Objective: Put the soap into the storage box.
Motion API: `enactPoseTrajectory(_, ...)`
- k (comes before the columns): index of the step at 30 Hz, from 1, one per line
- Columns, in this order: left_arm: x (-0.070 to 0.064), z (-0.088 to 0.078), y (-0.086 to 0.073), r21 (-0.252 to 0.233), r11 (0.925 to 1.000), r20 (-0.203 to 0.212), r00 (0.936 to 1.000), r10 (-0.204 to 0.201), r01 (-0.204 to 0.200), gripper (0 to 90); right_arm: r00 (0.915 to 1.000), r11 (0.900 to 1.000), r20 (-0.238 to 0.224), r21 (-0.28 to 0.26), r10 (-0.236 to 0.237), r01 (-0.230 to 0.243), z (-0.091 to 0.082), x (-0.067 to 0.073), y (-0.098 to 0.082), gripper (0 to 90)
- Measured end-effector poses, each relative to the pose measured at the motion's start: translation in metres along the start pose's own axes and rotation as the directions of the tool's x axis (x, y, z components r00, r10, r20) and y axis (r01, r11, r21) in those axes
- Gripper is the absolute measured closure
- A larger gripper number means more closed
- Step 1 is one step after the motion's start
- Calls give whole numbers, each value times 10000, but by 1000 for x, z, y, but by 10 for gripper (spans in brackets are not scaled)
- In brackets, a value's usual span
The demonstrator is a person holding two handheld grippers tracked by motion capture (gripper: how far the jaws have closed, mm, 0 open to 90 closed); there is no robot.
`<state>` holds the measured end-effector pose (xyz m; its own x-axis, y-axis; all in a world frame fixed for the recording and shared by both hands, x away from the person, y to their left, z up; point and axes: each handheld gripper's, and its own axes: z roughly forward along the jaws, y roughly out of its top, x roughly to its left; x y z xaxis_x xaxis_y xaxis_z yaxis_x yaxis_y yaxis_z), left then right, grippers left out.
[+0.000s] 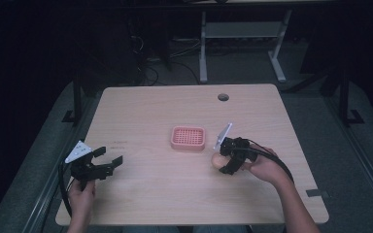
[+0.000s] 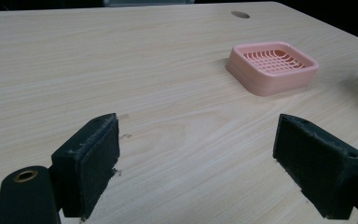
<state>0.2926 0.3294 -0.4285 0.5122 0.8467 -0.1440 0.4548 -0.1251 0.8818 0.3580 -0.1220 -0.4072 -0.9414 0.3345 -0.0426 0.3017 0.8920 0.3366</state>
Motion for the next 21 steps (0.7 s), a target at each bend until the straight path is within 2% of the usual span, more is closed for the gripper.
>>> enactPoseTrajectory(6, 0, 0, 0, -14, 10000, 10, 10000, 4, -4, 143, 10000, 9995, -39, -323, -16, 15, -3, -6, 11, 318)
enactPoseTrajectory(21, 2, -1, 0, -56, 10000, 8, 10000, -66, 66, 143, 9999, 9991, 21, -397, -156, 157, -2, -21, 35, 318)
